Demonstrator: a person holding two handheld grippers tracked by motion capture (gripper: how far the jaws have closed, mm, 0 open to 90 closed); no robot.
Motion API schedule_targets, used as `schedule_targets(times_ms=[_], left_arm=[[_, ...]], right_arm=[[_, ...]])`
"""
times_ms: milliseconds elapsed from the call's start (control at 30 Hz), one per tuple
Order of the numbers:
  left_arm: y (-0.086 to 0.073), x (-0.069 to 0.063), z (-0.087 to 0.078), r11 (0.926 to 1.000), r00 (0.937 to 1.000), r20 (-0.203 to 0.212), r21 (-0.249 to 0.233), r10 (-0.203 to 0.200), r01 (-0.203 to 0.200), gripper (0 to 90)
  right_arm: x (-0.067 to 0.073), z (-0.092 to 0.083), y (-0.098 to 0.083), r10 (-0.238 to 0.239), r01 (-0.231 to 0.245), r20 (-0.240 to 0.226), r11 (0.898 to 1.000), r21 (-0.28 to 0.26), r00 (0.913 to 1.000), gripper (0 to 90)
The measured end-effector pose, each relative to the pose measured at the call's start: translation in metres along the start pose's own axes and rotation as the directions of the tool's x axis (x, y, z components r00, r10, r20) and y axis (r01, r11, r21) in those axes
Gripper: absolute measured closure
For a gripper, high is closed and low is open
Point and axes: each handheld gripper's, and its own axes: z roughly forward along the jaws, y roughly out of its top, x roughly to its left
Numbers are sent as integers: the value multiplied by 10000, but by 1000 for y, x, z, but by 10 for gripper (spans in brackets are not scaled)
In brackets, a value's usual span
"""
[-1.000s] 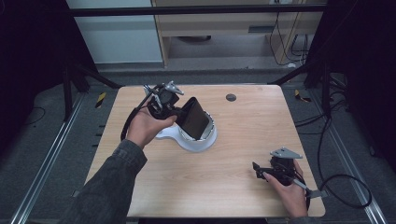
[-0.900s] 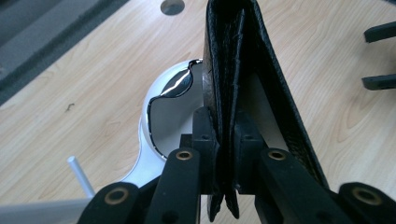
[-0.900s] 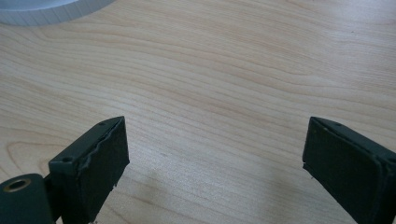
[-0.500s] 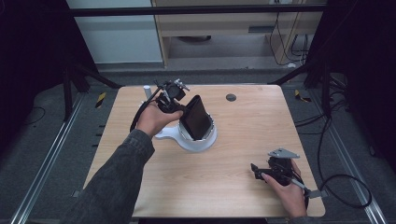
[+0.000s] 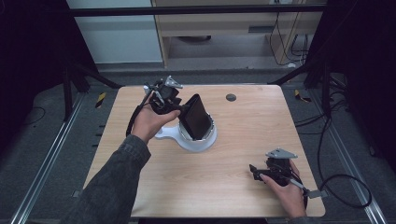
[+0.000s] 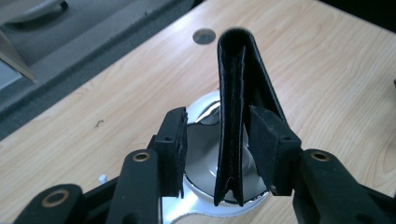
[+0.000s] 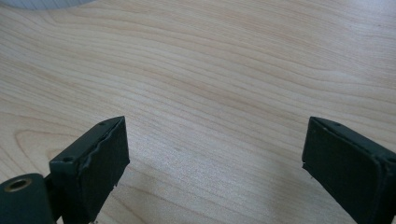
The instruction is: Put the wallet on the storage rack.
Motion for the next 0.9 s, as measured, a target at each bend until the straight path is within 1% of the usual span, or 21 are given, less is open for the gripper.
schedule_targets(times_ms=[67, 100, 133, 200, 300, 367, 400, 467, 500, 533, 600, 733, 767, 800, 867, 900], left_arm=[[0, 0, -4, 9999, 10000, 10, -169, -21, 21, 570], [0, -1, -5, 9997, 10000, 5, -224, -22, 22, 562], [1, -1, -7, 9994, 10000, -41, -334, 0, -1, 556], [1, -4, -10, 9984, 10000, -37, -569, -45, 43, 524], [0, -9, -15, 9972, 9999, 27, -742, 98, -96, 476], [-1, -12, -17, 9965, 9998, 53, -823, 173, -168, 409], [-3, -14, -18, 9961, 9996, 39, -838, 268, -264, 369], [-5, -16, -19, 9955, 9994, -67, -883, 345, -349, 287], [-7, -17, -20, 9949, 9990, -109, -910, 427, -435, 251], [-9, -18, -20, 9945, 9989, -118, -932, 460, -469, 215], [-13, -18, -20, 9948, 9992, 30, -934, 398, -393, 149], [-22, -19, -23, 9940, 9990, -108, -996, 438, -447, 95], [-25, -20, -24, 9937, 9995, 17, -1076, 314, -310, 79], [-28, -21, -24, 9934, 9995, 106, -1111, 292, -279, 78], [-33, -24, -25, 9936, 9994, 160, -1093, 314, -295, 72], [-36, -25, -26, 9928, 9993, 123, -1147, 351, -335, 72]], right_arm=[[0, 0, 0, -16, 16, -14, 10000, 23, 10000, 76], [1, 0, 0, 67, -67, -60, 10000, 47, 10000, 76], [0, 0, 0, -9, 9, -27, 10000, 20, 10000, 76], [1, 1, 0, -38, 38, -17, 10000, 42, 10000, 77], [2, 1, 0, -70, 70, -45, 10000, 69, 10000, 77], [2, 1, -1, -78, 78, -44, 10000, 63, 10000, 78], [2, 1, -1, -87, 87, -26, 9999, 86, 10000, 78], [2, 2, -1, -80, 80, -45, 9999, 110, 10000, 78], [3, 2, -1, 12, -10, -91, 9999, 157, 10000, 78], [2, 3, -1, -113, 113, -53, 9998, 134, 9999, 78], [3, 3, -1, -93, 94, -58, 9999, 139, 9999, 76], [3, 3, -1, -154, 155, -57, 9997, 182, 9999, 74], [3, 3, -1, -154, 155, -75, 9997, 181, 9999, 74], [3, 4, -1, -186, 187, -81, 9996, 201, 9998, 73], [4, 4, -1, -173, 175, -83, 9996, 230, 9998, 72], [4, 4, -1, -160, 162, -91, 9996, 246, 9998, 72]])
